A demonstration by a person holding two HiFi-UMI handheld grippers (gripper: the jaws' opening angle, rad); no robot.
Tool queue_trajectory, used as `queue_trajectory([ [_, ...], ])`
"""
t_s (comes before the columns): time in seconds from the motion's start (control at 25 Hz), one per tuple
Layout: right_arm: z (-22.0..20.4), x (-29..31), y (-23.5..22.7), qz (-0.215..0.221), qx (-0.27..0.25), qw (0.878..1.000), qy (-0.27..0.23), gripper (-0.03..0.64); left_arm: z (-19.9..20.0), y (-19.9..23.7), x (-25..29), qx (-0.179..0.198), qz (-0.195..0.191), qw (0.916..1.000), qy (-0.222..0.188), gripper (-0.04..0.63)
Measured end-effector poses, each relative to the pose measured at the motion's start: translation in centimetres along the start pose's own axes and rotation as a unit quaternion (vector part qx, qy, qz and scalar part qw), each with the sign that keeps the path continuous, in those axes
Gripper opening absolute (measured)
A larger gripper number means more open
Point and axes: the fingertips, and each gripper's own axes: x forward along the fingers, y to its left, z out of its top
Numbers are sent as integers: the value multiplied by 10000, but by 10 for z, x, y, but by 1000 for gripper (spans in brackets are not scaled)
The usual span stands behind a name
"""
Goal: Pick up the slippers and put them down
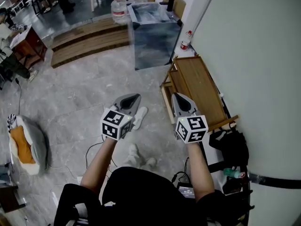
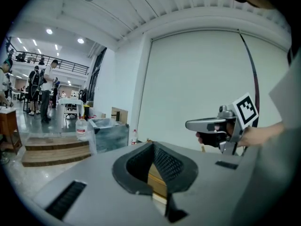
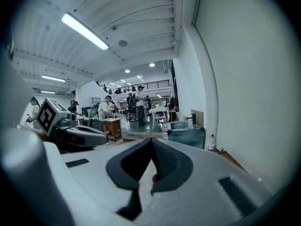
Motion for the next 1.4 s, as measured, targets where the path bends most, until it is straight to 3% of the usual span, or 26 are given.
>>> queue_trajectory([
  [0.92,74,-27,25,118,-243,9968,-754,-8,90,-9,-42,391,143,9942,-991,6],
  [1.4,84,-22,30,106,-309,9959,-844,-8,102,-5,-43,468,138,9927,-1104,6],
])
